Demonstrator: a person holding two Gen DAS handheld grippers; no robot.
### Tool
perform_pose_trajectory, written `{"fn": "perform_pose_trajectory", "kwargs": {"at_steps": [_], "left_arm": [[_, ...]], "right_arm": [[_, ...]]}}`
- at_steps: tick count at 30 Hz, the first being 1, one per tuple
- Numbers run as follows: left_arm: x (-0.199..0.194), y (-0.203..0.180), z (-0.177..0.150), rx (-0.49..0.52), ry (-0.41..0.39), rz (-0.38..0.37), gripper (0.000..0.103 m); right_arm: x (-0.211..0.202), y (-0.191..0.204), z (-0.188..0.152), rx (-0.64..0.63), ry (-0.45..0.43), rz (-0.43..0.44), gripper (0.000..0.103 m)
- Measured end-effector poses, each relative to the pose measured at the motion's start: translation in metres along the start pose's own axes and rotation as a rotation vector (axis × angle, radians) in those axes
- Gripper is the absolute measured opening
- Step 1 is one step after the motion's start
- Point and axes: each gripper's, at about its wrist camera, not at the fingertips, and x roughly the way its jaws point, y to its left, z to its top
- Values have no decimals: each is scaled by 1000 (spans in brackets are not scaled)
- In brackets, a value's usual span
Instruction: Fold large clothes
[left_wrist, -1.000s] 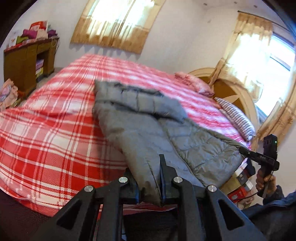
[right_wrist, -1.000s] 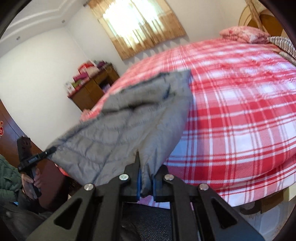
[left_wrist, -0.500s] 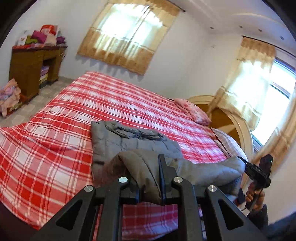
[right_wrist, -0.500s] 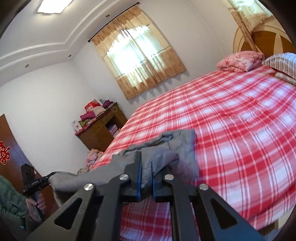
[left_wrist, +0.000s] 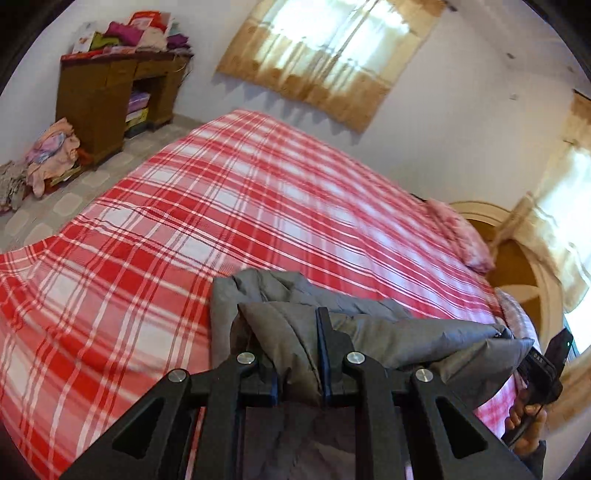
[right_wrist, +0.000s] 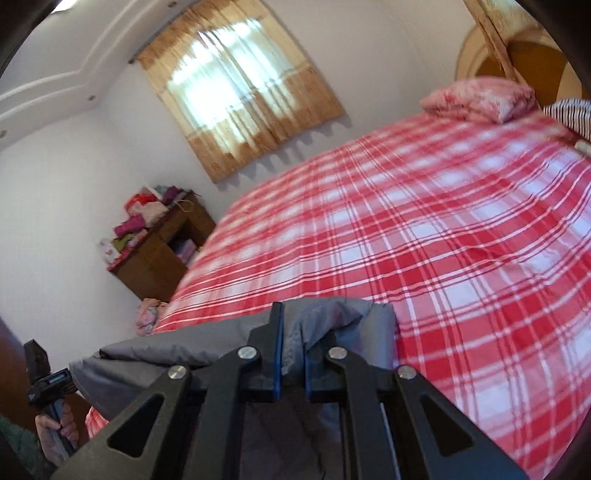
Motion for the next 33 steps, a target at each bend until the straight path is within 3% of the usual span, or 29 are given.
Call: {"fn": "perform_pose_trajectory", "kwargs": {"at_steps": [4,9,13,15,19,22,29,32,33], "left_arm": [[61,15,14,-46,44,61,16],[116,33,18,-82,83,128,16],[144,43,15,-100,125,127,17],[152,51,16,-126,148,85,18],[147,77,26,-274,184,-82,21],[129,81,36,-301,159,-165,25],[96,79,52,-311,103,-235,41],[75,93,60,-386,37,-269,52],[70,96,61,-404,23,-263,53]], "right_arm": [[62,-24,2,62,28,-33,11],[117,-38,-7,36,58,-113,11],[142,-50,-21,33,76,-151,12],[149,-54,-26,31,85,-156,13],[156,-71,-32,88,94,-103,16],[156,-76,-33,121,99,-70,19],[152,-72,-30,100,115,-83,27],[145,-68,-25,83,115,-78,46],[140,-66,-23,78,108,-80,57]]}}
